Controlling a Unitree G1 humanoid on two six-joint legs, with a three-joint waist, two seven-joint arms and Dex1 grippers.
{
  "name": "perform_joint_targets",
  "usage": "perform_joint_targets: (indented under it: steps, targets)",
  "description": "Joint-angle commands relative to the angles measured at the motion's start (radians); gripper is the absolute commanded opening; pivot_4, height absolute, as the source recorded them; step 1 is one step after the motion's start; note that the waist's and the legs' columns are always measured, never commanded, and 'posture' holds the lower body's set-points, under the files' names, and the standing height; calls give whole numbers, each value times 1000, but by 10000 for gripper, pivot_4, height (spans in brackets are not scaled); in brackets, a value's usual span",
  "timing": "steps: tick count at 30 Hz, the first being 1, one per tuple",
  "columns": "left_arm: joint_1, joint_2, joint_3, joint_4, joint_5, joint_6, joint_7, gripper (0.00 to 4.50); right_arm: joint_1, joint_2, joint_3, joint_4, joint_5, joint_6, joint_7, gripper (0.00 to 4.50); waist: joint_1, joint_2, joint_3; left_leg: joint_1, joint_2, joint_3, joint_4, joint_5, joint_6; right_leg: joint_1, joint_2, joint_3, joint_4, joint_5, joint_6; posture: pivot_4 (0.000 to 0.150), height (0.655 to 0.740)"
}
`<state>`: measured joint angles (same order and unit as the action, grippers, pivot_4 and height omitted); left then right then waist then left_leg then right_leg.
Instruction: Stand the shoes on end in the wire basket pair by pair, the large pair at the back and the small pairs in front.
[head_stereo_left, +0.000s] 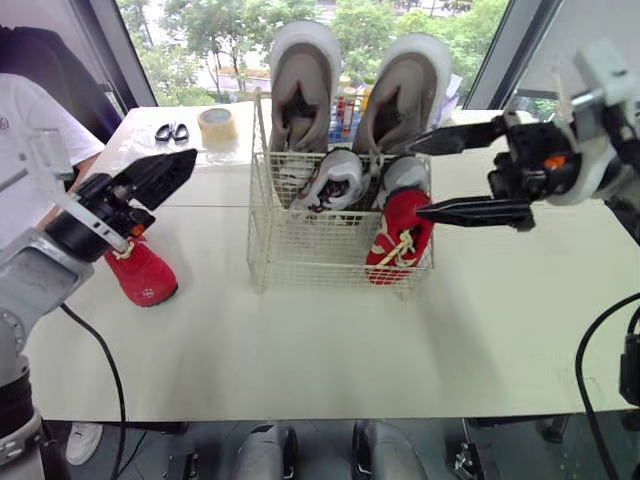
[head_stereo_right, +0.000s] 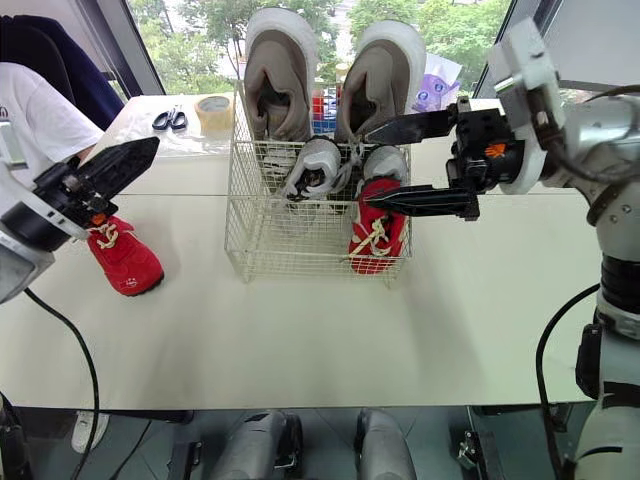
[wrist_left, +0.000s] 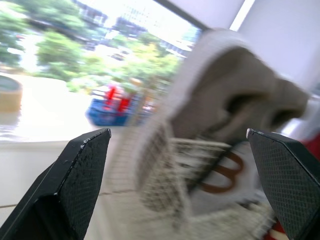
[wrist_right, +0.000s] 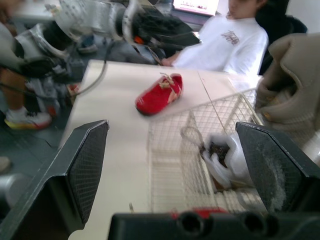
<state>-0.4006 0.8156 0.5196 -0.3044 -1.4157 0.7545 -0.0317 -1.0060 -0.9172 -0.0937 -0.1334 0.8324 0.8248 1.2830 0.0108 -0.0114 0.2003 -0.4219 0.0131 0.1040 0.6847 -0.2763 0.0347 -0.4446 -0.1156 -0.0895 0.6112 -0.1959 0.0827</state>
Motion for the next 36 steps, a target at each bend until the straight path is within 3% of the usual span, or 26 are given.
perform_joint_targets:
  steps: [1,5,8,12,20,28,31,36]
  targets:
    - [-31,62,53,22,51,19,166,45000,-66,-27,25,-59,46,29,89,43819,0,0,0,0,1,0,0,0,0,0,0,0,0,0,0,1500,7400]
    - [-20,160,4,38,178,141,360,45000,-57,-4,92,-101,48,44,142,43819,-4,0,0,0,2,0,-1,0,-1,0,1,0,0,1,2,1500,7400]
    - [-10,215,26,112,193,335,583,45000,-4,-14,179,-143,-51,-60,212,43819,-4,0,0,0,1,0,-1,0,-1,0,1,0,0,1,2,1500,7400]
    - [-11,181,92,159,82,462,747,45000,5,-24,247,-83,-182,-187,281,43819,-1,-1,0,0,1,0,-1,1,-3,-1,1,0,1,1,3,1500,7400]
    - [-146,104,63,389,125,540,763,45000,23,-7,228,-84,-202,-196,266,43819,1,-3,-1,0,0,-1,-1,1,-9,-1,-1,-1,2,1,2,1500,7400]
    - [-284,141,-107,636,379,607,546,45000,83,-11,153,-149,-202,-142,125,43819,1,-4,-1,0,0,0,-1,1,-9,-1,1,-1,2,1,2,1500,7400]
    - [-336,131,-181,743,478,605,418,36066,98,-15,119,-187,-168,-98,81,45000,1,-3,-1,0,0,1,-1,1,-9,-1,1,-1,2,1,2,1500,7400]
    - [-413,126,-269,870,629,569,242,10684,146,-45,81,-243,-145,-51,30,45000,-2,-4,-1,0,0,1,-1,1,-9,-1,1,-1,2,1,2,1500,7400]
